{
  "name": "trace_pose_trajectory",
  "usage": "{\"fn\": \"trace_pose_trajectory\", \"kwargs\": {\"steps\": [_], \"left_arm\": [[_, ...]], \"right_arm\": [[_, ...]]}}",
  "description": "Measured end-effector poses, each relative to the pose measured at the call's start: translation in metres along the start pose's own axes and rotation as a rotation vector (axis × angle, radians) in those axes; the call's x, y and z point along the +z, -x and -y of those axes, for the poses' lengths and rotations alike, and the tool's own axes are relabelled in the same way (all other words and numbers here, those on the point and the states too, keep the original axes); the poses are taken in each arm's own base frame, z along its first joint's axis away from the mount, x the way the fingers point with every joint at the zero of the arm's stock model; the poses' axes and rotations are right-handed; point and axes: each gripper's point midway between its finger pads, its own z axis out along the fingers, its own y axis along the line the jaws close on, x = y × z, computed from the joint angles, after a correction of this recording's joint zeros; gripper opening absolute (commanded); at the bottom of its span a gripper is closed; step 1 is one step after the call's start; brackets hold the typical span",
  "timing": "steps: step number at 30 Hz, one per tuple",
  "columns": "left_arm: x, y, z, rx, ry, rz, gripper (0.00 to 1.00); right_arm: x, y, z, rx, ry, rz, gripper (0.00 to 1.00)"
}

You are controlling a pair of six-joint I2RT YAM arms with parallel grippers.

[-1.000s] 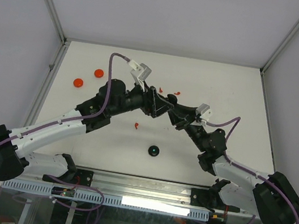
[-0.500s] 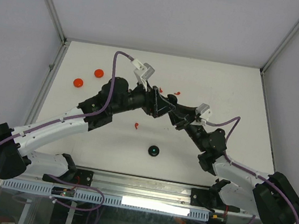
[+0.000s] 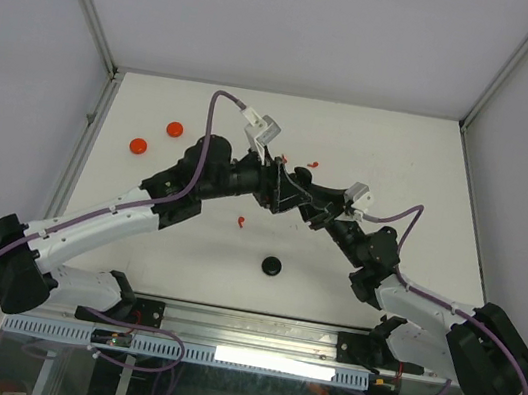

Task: Insert the wireless bluetooth earbuds into the charging case
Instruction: Place the earbud in the charging case.

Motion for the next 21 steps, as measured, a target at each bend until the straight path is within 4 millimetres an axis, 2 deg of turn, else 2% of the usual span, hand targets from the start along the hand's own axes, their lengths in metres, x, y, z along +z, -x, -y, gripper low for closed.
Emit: {"fn": "trace_pose_trajectory", "kwargs": {"steps": [9, 15, 21], "left_arm": [[-0.019, 0.02, -0.015, 0.053, 0.137, 0.076, 0.64], [-0.019, 0.016, -0.025, 0.069, 0.181, 0.063, 0.64], [-0.01, 0.013, -0.03, 0.07, 0.193, 0.039, 0.64]], "right_arm": [[0.0, 0.0, 0.0, 0.0, 0.0, 0.0, 0.0], [0.0, 0.0, 0.0, 0.0, 0.0, 0.0, 0.0], [0.0, 0.0, 0.0, 0.0, 0.0, 0.0, 0.0]]}}
